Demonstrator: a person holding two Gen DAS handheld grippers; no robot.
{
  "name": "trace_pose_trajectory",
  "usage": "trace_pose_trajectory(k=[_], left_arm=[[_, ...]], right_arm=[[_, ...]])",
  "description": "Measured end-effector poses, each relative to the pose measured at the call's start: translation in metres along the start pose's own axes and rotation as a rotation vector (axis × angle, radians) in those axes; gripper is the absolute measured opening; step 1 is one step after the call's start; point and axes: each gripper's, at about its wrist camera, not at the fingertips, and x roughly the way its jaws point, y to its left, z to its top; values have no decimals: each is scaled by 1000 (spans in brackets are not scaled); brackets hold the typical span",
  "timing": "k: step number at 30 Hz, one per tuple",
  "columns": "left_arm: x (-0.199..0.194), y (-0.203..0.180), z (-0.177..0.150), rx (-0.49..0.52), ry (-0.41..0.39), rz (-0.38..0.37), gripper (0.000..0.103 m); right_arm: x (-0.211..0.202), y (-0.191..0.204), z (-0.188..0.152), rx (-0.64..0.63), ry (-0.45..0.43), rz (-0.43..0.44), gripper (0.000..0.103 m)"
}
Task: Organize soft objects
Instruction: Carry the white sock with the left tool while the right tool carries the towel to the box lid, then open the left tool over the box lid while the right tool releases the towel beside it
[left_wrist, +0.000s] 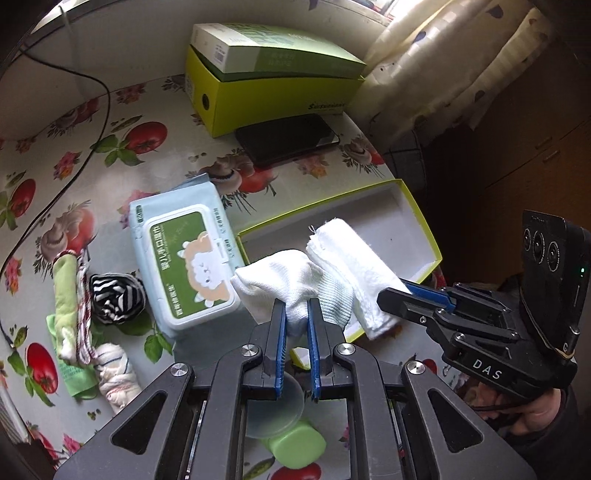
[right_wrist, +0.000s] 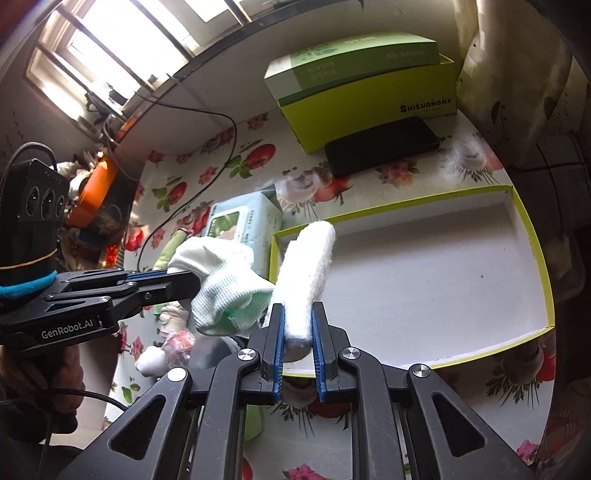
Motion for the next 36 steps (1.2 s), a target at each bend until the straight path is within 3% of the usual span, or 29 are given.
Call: trace_pose_trajectory(k=[13,18,25,28,30,36], left_arm=[[69,-28,28,144,125,74,13],[72,-24,34,130,107,85,28],[47,-8,33,60,47,86,28],[31,1,30,12,18,71,29],[21,5,26,-7,-2,76,29],[-3,13,4,-46,-40,86,29]], right_arm=[[26,-42,-5,46,54,-28,13],[39,-48,-8,56,89,-28,13],[58,-41,-3,22,126,-40,14],[60,-37,-1,12,128,-53,22],[56,-35,-1,2,111,-79,37],[36,-21,-3,-19,77,-110,44]])
